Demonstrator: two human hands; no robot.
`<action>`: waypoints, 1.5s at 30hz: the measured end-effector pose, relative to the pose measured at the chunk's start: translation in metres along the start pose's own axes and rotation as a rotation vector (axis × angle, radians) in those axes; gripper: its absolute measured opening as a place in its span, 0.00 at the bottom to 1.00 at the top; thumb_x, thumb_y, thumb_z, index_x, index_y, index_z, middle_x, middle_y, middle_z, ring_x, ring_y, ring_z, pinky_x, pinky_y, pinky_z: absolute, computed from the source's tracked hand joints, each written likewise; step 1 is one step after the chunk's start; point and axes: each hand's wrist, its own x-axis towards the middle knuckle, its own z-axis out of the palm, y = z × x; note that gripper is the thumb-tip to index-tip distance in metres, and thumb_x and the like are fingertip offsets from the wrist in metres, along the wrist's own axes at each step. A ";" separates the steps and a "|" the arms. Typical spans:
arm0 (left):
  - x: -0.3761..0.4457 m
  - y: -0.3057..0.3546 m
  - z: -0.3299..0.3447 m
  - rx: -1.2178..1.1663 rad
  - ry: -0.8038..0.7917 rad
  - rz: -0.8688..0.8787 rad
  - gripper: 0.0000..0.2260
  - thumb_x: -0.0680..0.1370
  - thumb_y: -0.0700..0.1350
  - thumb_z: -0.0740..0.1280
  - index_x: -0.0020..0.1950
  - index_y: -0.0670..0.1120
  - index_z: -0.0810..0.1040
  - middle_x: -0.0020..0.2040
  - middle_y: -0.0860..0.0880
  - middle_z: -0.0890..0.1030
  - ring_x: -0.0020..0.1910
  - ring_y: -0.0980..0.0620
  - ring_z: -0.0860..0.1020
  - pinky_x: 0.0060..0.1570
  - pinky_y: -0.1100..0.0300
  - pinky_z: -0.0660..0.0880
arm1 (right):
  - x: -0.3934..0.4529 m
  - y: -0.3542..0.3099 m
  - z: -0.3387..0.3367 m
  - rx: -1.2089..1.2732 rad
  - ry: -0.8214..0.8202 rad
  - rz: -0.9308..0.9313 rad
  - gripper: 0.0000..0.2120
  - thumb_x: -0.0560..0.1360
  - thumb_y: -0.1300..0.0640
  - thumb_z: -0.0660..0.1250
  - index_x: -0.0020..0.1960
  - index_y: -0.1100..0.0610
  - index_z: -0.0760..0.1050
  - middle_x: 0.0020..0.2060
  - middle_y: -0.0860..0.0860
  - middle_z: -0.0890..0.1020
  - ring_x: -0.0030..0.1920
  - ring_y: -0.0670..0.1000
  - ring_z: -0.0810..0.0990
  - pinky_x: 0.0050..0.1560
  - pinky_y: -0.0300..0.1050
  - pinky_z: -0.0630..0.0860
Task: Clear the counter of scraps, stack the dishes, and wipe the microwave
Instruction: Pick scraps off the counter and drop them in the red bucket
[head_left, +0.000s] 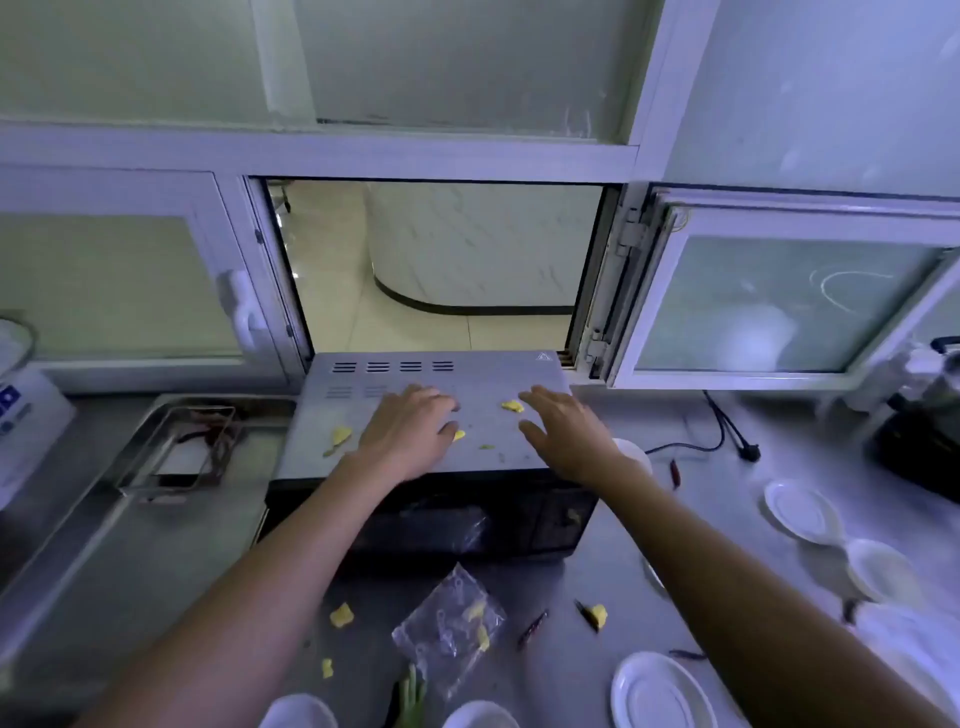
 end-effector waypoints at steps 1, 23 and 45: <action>0.002 -0.004 0.004 0.010 -0.027 0.006 0.16 0.82 0.53 0.62 0.67 0.50 0.77 0.66 0.51 0.77 0.67 0.48 0.71 0.62 0.47 0.70 | 0.003 0.000 0.004 0.002 -0.011 0.011 0.21 0.83 0.51 0.60 0.75 0.53 0.67 0.74 0.52 0.70 0.71 0.57 0.70 0.66 0.53 0.70; 0.031 -0.020 0.046 -0.036 -0.056 0.060 0.09 0.80 0.49 0.64 0.55 0.51 0.82 0.53 0.52 0.79 0.59 0.49 0.72 0.56 0.51 0.68 | 0.046 0.009 0.041 -0.051 -0.031 0.127 0.18 0.81 0.58 0.58 0.68 0.53 0.74 0.63 0.49 0.78 0.64 0.56 0.73 0.60 0.52 0.70; 0.056 -0.026 0.046 -0.101 0.014 0.064 0.03 0.78 0.42 0.67 0.50 0.48 0.79 0.50 0.51 0.81 0.55 0.47 0.75 0.48 0.52 0.74 | 0.079 0.014 0.045 -0.184 0.017 0.129 0.10 0.83 0.55 0.59 0.56 0.57 0.77 0.54 0.54 0.77 0.57 0.58 0.73 0.55 0.54 0.71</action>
